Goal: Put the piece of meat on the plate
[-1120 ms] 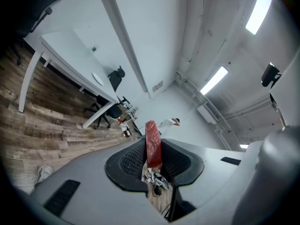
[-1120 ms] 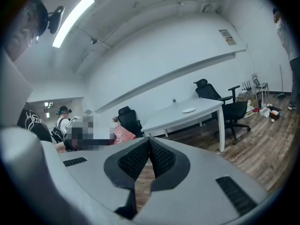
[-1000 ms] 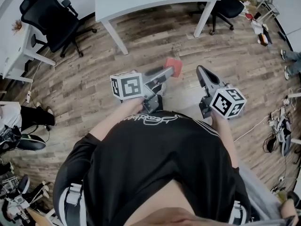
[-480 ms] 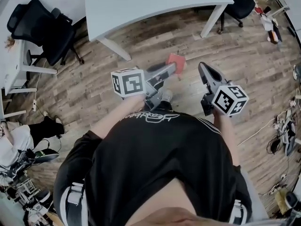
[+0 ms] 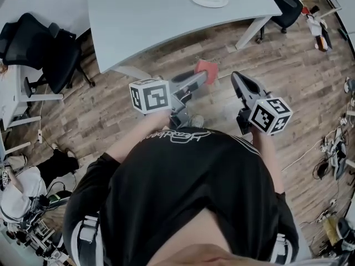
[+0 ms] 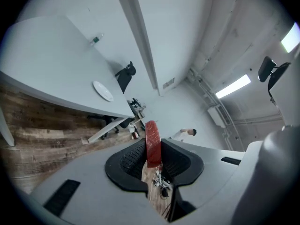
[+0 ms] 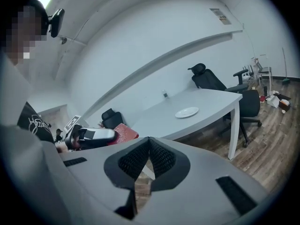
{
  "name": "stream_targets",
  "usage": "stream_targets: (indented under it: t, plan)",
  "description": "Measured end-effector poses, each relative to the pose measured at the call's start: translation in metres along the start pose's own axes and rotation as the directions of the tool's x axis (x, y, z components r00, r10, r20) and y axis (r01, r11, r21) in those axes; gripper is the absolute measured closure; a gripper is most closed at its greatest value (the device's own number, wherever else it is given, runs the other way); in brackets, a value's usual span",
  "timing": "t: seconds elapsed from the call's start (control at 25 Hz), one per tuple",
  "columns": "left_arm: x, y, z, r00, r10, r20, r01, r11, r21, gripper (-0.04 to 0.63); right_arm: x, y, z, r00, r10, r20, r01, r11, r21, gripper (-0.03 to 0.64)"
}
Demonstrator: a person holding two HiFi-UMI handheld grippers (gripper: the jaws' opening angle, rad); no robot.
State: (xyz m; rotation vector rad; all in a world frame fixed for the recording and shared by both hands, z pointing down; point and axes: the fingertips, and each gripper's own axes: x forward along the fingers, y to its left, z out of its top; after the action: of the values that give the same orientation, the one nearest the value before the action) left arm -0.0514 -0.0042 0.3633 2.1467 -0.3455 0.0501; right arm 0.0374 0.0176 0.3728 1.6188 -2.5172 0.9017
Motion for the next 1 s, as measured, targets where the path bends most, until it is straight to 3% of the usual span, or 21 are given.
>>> stream_targets:
  t: [0.48, 1.0]
  plan:
    - [0.009, 0.008, 0.031, 0.999, -0.037, 0.023, 0.036, 0.999, 0.026, 0.502, 0.018, -0.004, 0.033, 0.999, -0.008, 0.047, 0.010, 0.999, -0.052, 0.611]
    - [0.046, 0.039, 0.074, 0.999, 0.008, 0.052, -0.010, 0.999, 0.040, 0.502, 0.065, -0.049, 0.061, 0.999, 0.039, 0.034, -0.038, 0.998, -0.048, 0.611]
